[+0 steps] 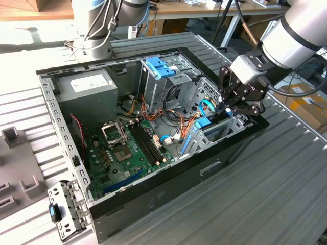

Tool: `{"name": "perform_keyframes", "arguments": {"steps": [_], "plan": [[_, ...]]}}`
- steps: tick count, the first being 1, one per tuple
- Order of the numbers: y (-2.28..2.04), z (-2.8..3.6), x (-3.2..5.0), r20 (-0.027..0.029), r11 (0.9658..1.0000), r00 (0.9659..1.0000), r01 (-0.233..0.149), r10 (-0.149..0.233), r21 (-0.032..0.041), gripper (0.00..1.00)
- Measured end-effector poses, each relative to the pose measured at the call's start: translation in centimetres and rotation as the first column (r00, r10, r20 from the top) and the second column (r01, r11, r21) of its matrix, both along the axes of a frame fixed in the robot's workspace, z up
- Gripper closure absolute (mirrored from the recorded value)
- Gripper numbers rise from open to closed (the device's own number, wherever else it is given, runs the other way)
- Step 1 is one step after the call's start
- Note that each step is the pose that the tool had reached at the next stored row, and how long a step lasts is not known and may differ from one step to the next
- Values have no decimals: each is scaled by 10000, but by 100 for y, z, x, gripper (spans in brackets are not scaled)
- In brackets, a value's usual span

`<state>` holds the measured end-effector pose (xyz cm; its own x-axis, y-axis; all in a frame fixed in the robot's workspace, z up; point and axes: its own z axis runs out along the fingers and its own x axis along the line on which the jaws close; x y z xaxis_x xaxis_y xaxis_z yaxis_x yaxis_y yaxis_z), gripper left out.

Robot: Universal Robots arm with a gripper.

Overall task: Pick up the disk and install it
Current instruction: 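Insert the second disk wire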

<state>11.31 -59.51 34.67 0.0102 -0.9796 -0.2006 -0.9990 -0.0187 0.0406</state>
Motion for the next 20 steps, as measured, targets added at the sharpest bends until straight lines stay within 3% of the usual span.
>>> {"name": "perform_keyframes", "arguments": {"steps": [6, 12, 17, 20], "plan": [[0, -43, 0, 0, 10000, 10000, 0, 0, 3, 84], [1, -47, 0, 0, 10000, 10000, -1, 1, 8, 83], [0, -46, 0, 0, 10000, 10000, 0, 0, 4, 47], [0, -44, 0, 0, 10000, 10000, 0, 0, 4, 47]]}}
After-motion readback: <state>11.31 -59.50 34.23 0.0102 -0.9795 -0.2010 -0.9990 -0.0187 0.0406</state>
